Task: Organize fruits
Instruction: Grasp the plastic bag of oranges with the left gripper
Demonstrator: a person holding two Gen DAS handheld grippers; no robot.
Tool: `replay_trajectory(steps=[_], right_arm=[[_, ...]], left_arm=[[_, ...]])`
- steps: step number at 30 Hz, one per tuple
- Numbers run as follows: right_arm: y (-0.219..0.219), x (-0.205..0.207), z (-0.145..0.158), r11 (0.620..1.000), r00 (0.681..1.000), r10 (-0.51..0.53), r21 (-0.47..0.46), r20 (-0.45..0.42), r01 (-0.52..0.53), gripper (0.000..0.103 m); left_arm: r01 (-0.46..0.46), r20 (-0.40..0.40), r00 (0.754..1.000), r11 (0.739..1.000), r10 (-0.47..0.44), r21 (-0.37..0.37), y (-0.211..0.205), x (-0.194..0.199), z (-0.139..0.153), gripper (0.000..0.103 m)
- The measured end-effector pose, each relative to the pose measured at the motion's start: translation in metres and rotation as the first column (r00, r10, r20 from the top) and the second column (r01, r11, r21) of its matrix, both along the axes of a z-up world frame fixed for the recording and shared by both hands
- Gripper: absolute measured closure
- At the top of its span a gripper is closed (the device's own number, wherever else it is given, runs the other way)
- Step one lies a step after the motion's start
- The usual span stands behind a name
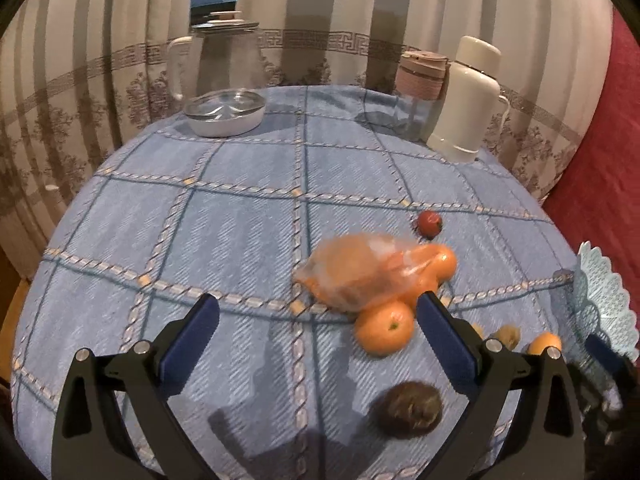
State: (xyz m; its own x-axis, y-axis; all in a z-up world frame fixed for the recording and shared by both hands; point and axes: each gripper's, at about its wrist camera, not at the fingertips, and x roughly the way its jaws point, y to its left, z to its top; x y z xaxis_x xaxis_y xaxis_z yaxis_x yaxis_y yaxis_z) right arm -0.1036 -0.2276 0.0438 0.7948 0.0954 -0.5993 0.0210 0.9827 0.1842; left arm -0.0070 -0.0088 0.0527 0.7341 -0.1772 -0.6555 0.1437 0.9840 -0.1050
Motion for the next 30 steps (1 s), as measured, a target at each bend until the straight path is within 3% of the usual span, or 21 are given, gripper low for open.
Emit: replay_trajectory(steps=[11,22,24,26,30], right_arm=[[0.000,0.003,-0.003,1.000,1.000,0.005,0.008,-0.017,-0.005,0.002],[0.002,0.006,-0.006,1.000,0.999,0.009,-0.003,-0.035,-0.009,0.002],[0.003,0.007,-0.006,1.000,0.999,0.006,-0.007,-0.040,-0.007,0.002],[0.003,0.008,-0.007,1.000,0.999,0.005,-0.011,-0.043,-0.005,0.002],[0.004,0.008,-0.007,1.000,0.999,0.001,-0.021,-0.048,-0.002,0.002]], left_arm=[[0.058,-0.041,0.997,0.998,-0.058,-0.006,-0.025,0.039,-0.009,0.005],[0.028,-0.105,0.994,0.999,-0.032,-0.041,-0.015,0.067,-0.025,0.005],[0.027,-0.115,0.993,0.998,-0.034,-0.058,-0.010,0.068,-0.027,0.012],[0.036,-0.129,0.991,0.996,-0.046,-0.084,-0.006,0.070,-0.029,0.037],[0.042,-0.119,0.991,0.990,-0.058,-0.137,0.002,0.065,-0.027,0.047]])
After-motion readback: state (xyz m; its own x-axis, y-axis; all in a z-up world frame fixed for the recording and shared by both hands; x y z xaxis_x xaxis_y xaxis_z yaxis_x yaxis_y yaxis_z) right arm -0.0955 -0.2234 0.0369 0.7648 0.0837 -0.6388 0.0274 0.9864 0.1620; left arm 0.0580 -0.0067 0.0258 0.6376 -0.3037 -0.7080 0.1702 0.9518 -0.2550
